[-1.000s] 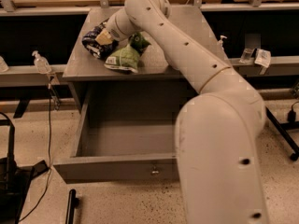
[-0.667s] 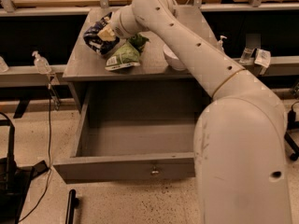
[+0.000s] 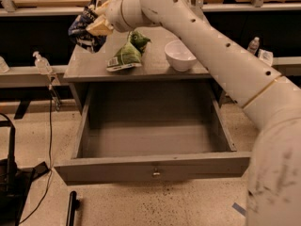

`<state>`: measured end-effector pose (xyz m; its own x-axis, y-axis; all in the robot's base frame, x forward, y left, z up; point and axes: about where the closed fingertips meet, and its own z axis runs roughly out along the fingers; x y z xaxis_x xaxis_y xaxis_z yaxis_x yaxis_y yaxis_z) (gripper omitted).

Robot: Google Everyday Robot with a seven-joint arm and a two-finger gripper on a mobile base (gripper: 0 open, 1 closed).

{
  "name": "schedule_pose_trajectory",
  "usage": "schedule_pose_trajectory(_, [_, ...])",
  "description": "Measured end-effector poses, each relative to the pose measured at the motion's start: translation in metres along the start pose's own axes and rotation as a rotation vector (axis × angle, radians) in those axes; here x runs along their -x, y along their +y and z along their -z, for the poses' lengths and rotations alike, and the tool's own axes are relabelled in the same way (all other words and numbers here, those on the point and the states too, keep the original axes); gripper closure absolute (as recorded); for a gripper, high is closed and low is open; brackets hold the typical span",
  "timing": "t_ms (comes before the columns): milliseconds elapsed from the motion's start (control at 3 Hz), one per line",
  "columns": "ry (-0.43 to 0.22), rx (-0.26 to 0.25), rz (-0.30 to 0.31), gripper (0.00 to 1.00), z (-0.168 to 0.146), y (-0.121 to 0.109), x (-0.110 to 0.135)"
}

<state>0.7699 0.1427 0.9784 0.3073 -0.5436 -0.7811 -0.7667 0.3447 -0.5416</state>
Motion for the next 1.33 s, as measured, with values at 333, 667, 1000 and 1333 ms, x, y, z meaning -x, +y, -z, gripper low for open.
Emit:
schedule_pose_trajectory(333, [-0.050, 0.148, 0.147, 1.00, 0.032, 0.057, 0.019])
schedule_pose_trajectory(667, [-0.076, 0.217, 0.161, 1.00, 0.065, 0.108, 0.000])
schedule_pose_trajectory(1000, [-0.044, 0.290, 0.131, 1.00, 0.104, 0.167, -0.033])
schedule_pose_trajectory(1333, [0.034, 0.367, 0.100, 1.00, 0.134, 0.218, -0.064])
